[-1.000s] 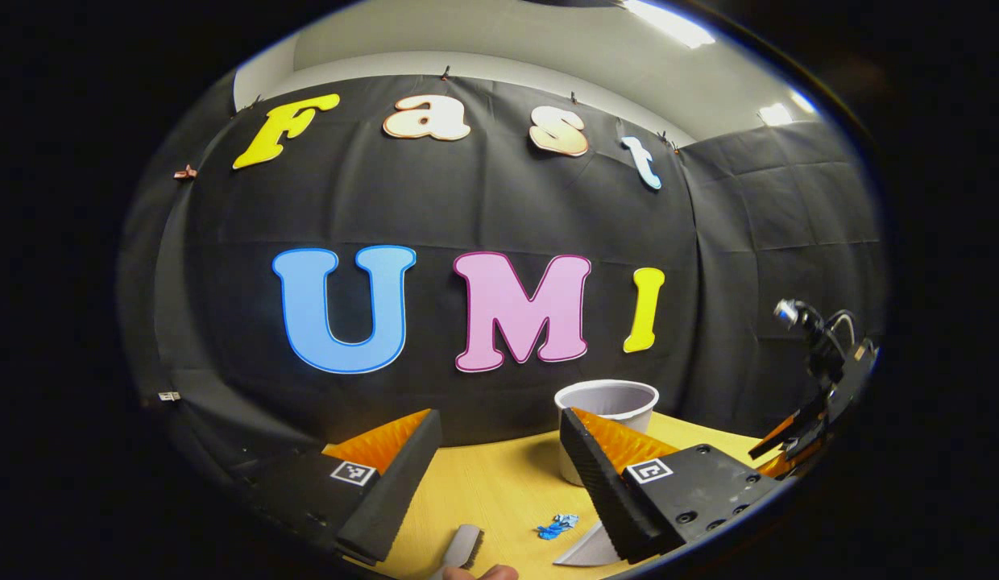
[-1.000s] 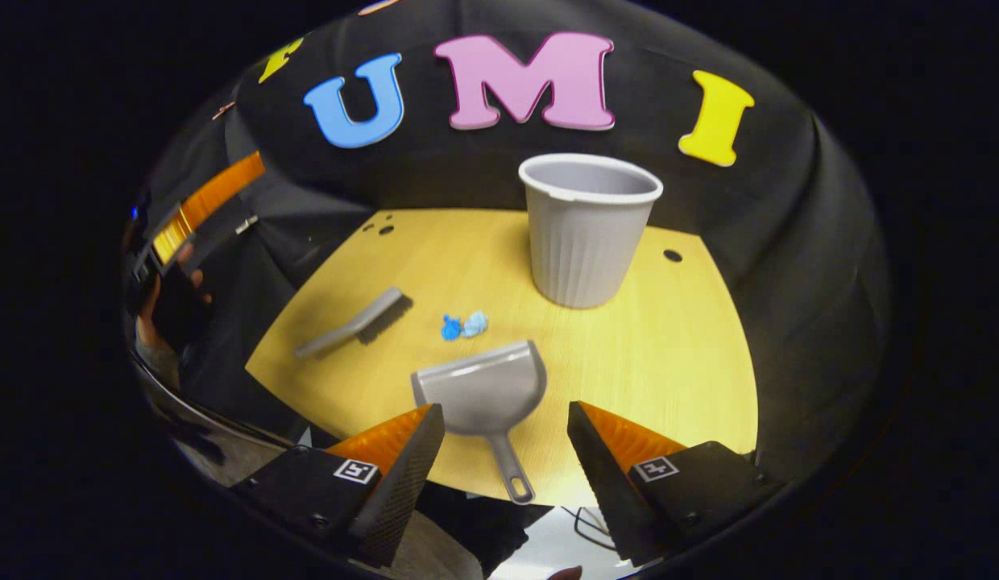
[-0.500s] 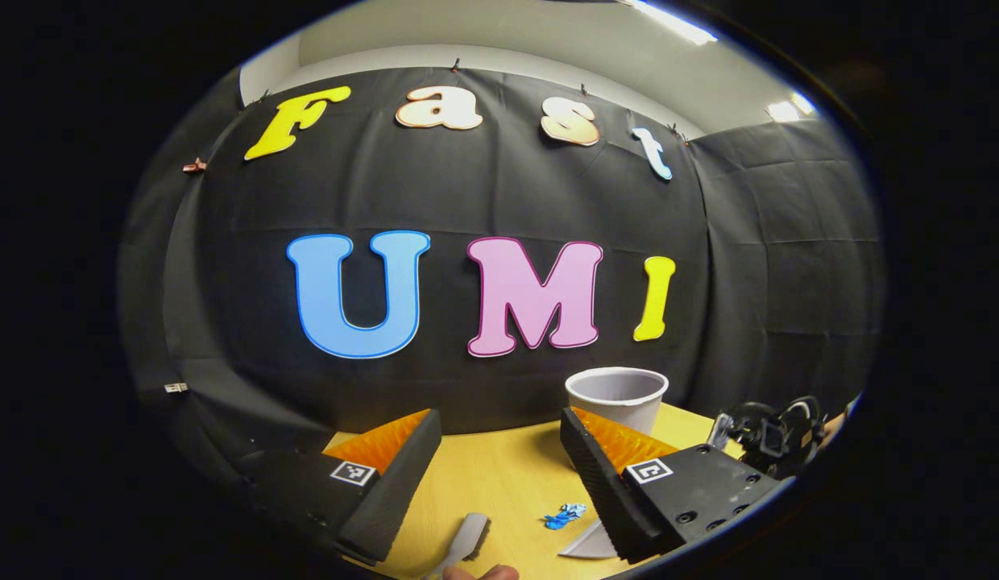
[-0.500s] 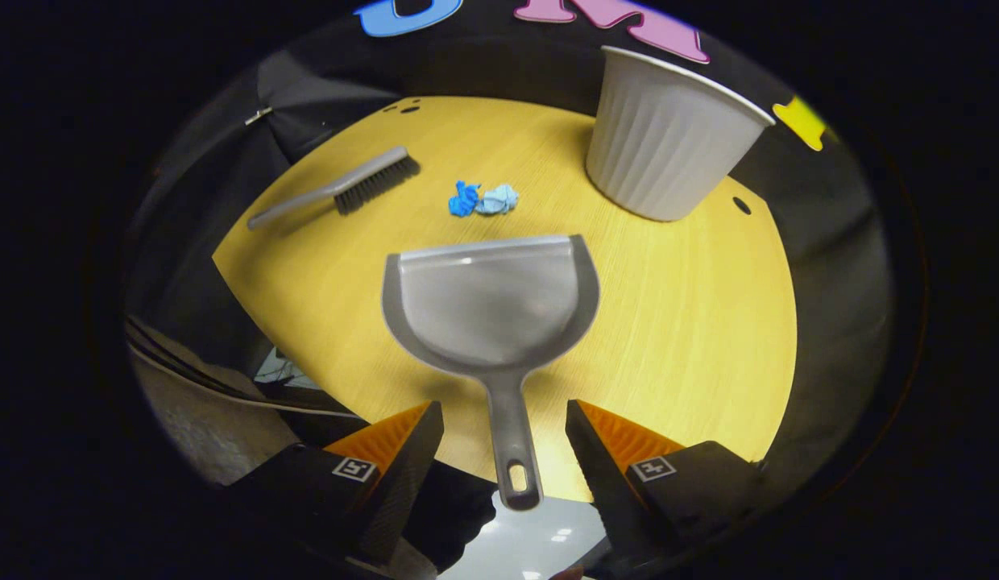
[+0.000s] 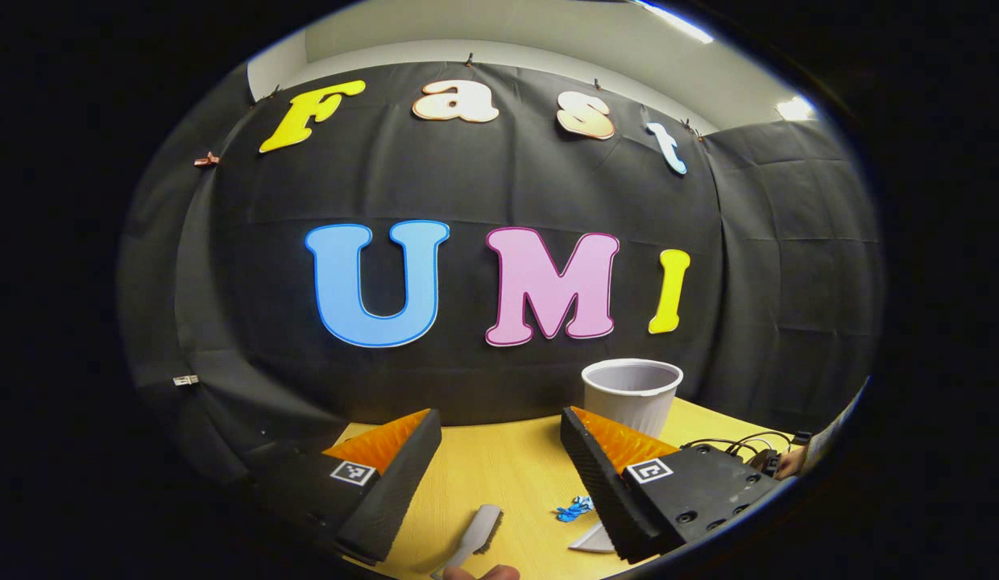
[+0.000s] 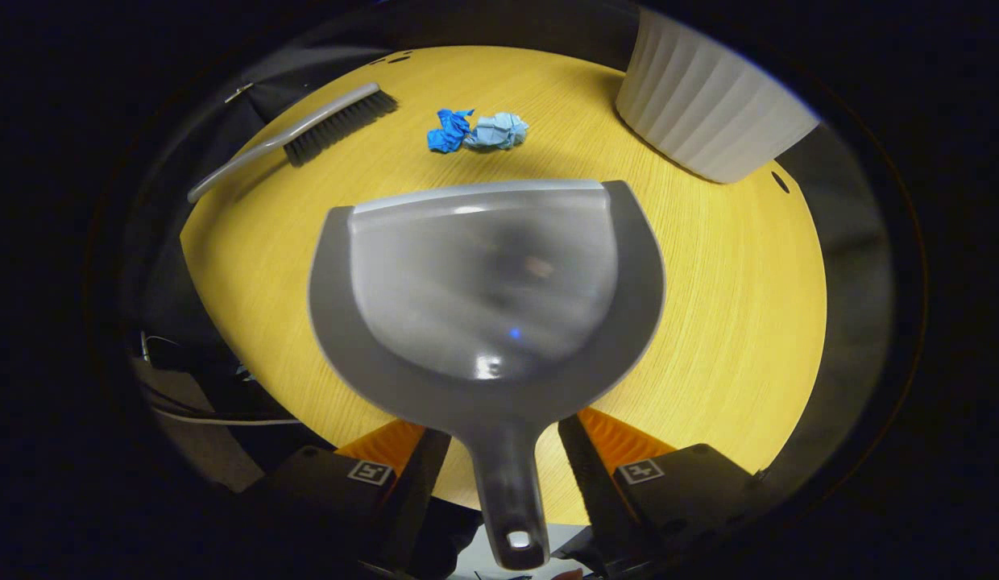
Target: Pick up the small broom and dustpan from the desktop, sweep the trash into the dustpan with the broom, and then empty the trash into the garbage bin.
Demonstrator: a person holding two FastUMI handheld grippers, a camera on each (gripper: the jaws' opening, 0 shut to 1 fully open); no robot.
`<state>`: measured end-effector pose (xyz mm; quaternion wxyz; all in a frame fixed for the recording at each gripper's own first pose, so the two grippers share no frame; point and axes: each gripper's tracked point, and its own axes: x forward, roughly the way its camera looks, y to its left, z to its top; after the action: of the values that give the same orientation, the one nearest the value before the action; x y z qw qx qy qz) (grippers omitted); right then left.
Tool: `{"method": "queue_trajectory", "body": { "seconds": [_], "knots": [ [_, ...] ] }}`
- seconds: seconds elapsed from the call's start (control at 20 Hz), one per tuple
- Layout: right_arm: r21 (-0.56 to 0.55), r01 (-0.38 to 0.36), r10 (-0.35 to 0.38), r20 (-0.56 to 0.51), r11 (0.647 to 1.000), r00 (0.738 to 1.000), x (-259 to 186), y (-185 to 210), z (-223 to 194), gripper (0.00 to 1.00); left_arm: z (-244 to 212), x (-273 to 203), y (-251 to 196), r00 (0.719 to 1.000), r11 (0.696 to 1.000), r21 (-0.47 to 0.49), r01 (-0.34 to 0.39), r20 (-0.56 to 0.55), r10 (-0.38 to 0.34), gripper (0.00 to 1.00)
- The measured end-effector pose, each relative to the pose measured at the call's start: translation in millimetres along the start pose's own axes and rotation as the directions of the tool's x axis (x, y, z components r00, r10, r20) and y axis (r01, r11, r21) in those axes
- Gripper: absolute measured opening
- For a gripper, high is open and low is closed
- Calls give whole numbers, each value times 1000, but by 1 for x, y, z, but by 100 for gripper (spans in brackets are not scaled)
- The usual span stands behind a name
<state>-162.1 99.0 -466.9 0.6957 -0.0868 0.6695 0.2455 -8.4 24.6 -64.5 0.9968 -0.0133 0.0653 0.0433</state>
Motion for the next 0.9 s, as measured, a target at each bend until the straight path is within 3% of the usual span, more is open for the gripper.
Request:
{"method": "queue_trajectory", "body": {
  "seconds": [0.2, 0.25, 0.3, 0.4, 0.5, 0.6, 0.75, 0.85, 0.9],
  "knots": [
    [5, -24, 25, -41, 1000, 999, 0, 6, -4, 55, -8, 1, 7, 1000, 1000, 6, -8, -23, 8, 97],
    [3, -22, 22, -47, 1000, 999, 4, 5, -4, 54, -15, 3, 6, 999, 1000, 13, 3, -45, -3, 97],
    [0, -19, 19, -50, 1000, 999, 3, 6, -1, 40, -21, 3, 7, 997, 1000, 23, 14, -72, -12, 97],
    [-26, -21, 20, -46, 999, 999, 2, 7, -1, 40, -41, 5, 8, 989, 998, 24, 54, -142, -50, 97],
    [-14, -22, 21, -52, 1000, 998, 4, 7, -3, 39, -79, 4, 6, 956, 994, -3, 114, -273, -110, 97],
    [-17, -21, 20, -68, 1000, 997, 3, 6, -3, 39, -124, 2, 9, 894, 987, -41, 155, -420, -158, 98],
    [-9, -15, 14, -92, 1000, 996, 2, 7, -3, 39, -184, 2, 20, 774, 981, -70, 181, -605, -186, 98],
    [-11, -17, 16, -100, 1000, 995, 2, 6, -3, 39, -223, -1, 25, 662, 977, -95, 193, -722, -201, 98],
    [-17, -20, 18, -98, 1000, 995, 2, 7, -2, 43, -242, -4, 30, 605, 976, -105, 190, -771, -200, 96]
  ]
}}
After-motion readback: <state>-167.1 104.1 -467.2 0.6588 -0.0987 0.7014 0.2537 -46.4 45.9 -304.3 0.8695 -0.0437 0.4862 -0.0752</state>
